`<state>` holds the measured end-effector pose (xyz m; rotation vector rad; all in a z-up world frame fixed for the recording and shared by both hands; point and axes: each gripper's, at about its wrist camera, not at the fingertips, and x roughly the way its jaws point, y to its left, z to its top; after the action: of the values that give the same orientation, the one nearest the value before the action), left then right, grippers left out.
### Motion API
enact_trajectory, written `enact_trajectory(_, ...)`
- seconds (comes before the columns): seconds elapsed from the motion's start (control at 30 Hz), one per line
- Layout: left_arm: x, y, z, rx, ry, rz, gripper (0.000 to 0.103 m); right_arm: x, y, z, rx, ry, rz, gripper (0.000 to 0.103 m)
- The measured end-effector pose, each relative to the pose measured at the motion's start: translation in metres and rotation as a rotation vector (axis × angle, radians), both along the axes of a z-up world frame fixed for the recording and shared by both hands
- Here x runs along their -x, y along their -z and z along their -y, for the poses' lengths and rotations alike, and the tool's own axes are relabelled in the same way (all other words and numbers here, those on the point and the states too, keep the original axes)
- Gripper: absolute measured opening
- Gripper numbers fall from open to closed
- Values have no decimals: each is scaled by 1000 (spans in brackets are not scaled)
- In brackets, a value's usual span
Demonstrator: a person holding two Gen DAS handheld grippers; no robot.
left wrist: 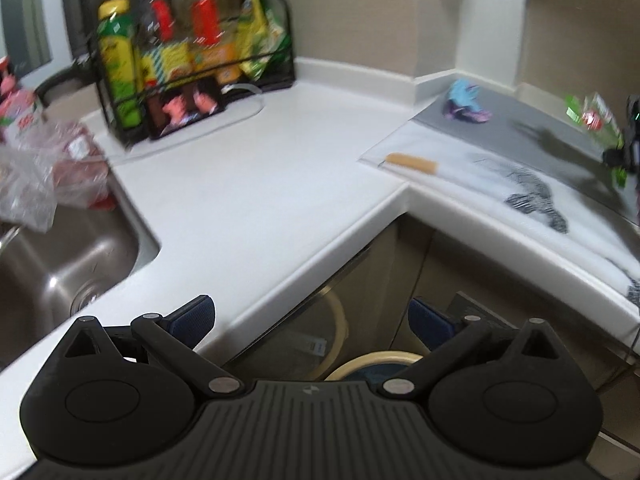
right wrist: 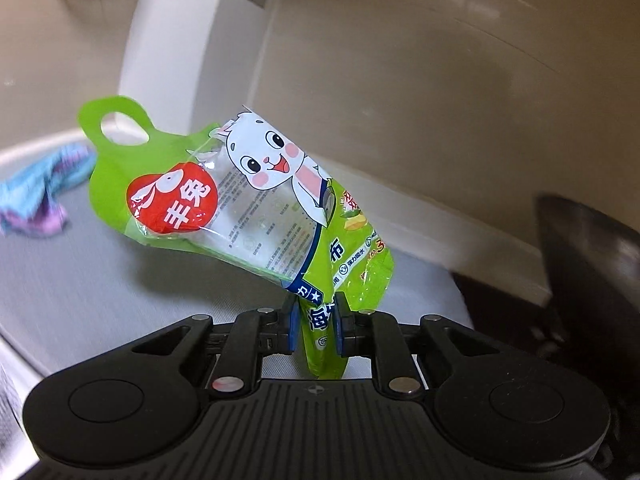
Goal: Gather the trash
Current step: 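Grasp the blue rubber glove with the left gripper while the right gripper holds the snack bag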
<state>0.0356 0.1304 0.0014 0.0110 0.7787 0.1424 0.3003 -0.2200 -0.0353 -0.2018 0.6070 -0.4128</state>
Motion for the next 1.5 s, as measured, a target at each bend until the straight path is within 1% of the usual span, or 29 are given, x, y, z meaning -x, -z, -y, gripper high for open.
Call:
enact_trajectory(0.03, -1, -4, 4, 3, 13, 6, 103, 3, 6, 3, -14, -1, -23, 23)
enact_trajectory(0.07, -4, -7, 9, 8, 29, 14, 103, 5, 10, 5, -28, -8, -39, 33)
enact_trajectory(0.1, -7, -10, 14, 11, 47, 25, 103, 7, 13, 8, -42, -22, -45, 56)
enact_trajectory(0.13, -11, -14, 19, 11, 64, 37, 103, 9, 16, 8, -48, -37, -39, 68)
enact_trajectory(0.17, -16, -16, 24, 14, 80, 55, 103, 12, 16, 8, -43, -45, -22, 88)
enact_trajectory(0.2, -22, -17, 29, 15, 94, 76, 103, 14, 16, 7, -38, -53, -6, 94)
enact_trajectory(0.27, -40, -18, 38, 14, 103, 79, 103, 20, 14, 10, -44, -69, 19, 94)
enact_trajectory(0.33, -59, -18, 45, 50, 128, 77, 103, 21, 12, 13, -49, -86, 43, 94)
enact_trajectory(0.37, -71, -17, 49, 62, 134, 60, 103, 23, 10, 15, -44, -95, 56, 95)
enact_trajectory(0.4, -81, -18, 53, 80, 143, 56, 103, 22, 9, 17, -33, -107, 64, 98)
enact_trajectory(0.47, -98, -20, 60, 100, 162, 60, 103, 22, 4, 19, -14, -164, 79, 102)
enact_trajectory(0.53, -115, -24, 70, 106, 180, 72, 103, 25, 0, 21, 8, -224, 106, 103)
enact_trajectory(0.6, -130, -28, 80, 105, 192, 91, 103, 21, 0, 24, -3, -287, 97, 103)
enact_trajectory(0.63, -139, -30, 86, 103, 199, 99, 103, 16, 1, 27, -13, -301, 91, 103)
enact_trajectory(0.77, -175, -34, 111, 109, 236, 126, 103, -5, 2, 33, -56, -321, 39, 103)
enact_trajectory(0.83, -197, -33, 126, 114, 254, 146, 103, -9, 2, 32, -47, -309, 35, 102)
enact_trajectory(0.87, -208, -32, 132, 122, 261, 158, 103, -9, 3, 32, -52, -313, 31, 97)
enact_trajectory(0.9, -219, -31, 139, 132, 270, 164, 103, -9, 5, 33, -65, -320, 24, 86)
enact_trajectory(0.93, -232, -29, 145, 142, 277, 165, 103, -10, 5, 34, -79, -319, 18, 77)
enact_trajectory(0.97, -243, -27, 151, 149, 285, 165, 103, -11, 5, 36, -94, -313, 11, 59)
enact_trajectory(1.03, -267, -21, 160, 145, 302, 155, 103, -13, 6, 41, -122, -297, 14, 54)
enact_trajectory(1.1, -287, -15, 165, 135, 300, 152, 103, -12, 6, 44, -139, -276, 27, 34)
enact_trajectory(1.13, -297, -11, 165, 136, 295, 147, 103, -12, 6, 46, -146, -265, 34, 31)
enact_trajectory(1.2, -316, -4, 165, 137, 284, 137, 103, -11, 5, 50, -166, -244, 49, 15)
enact_trajectory(1.27, -335, 3, 165, 127, 267, 130, 103, -9, 4, 56, -199, -223, 69, 12)
enact_trajectory(1.37, -359, 14, 162, 115, 239, 124, 103, -11, 5, 63, -235, -188, 71, 12)
enact_trajectory(1.5, -385, 27, 159, 162, 232, 88, 103, -11, 6, 70, -261, -153, 80, 12)
